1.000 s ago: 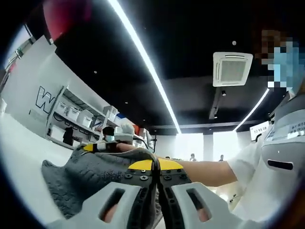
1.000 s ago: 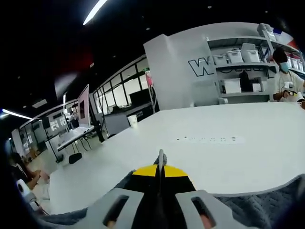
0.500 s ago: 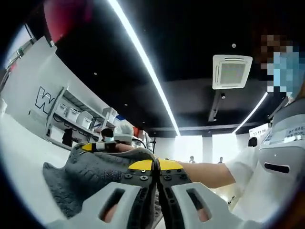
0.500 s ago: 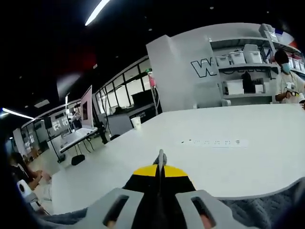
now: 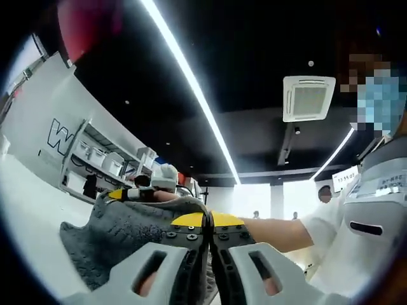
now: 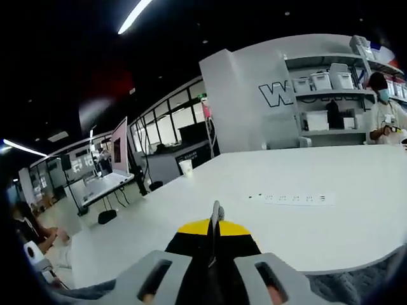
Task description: Open the folded towel by lifting each exposed corner and separating the folded layers until the towel lies flat within the target outline without major curled edges
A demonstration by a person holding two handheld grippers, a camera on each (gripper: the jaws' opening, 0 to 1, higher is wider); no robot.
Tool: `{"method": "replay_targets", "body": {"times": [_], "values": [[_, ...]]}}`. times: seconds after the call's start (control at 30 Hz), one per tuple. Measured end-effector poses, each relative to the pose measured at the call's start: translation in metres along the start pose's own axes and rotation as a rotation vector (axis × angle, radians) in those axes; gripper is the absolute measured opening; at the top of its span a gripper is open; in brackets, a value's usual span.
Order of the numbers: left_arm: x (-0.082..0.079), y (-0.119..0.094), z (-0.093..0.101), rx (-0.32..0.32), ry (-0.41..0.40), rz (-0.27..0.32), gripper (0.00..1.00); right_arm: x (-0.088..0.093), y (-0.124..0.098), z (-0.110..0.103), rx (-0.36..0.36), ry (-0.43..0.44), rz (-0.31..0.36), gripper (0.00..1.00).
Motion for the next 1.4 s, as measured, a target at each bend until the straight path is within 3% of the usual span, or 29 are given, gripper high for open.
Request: {"method": "replay_targets", "body": {"times": [0.97, 1.4], "values": [[-0.027, -0.019, -0.010, -0.026, 0.042, 0.034, 0.00, -0.016, 0.007, -0.028, -0.044, 0.001, 0.026, 0.00], [-0.045, -0.025, -0.008, -0.033, 0.065, 0.051, 0.00, -0.032, 0.013, -0.047, -0.075, 0.011, 0.047, 0.00]]}}
Point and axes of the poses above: the point that each gripper's makers call its tool centre point, and the gripper's own axes: y roughly forward along the fingers, z roughly to its right, x roughly out of its underside, the point moved 1 cm from there along -y, roughly backward along the fingers, and after that the axes turned 2 degrees about x, right-handed, at the moved point
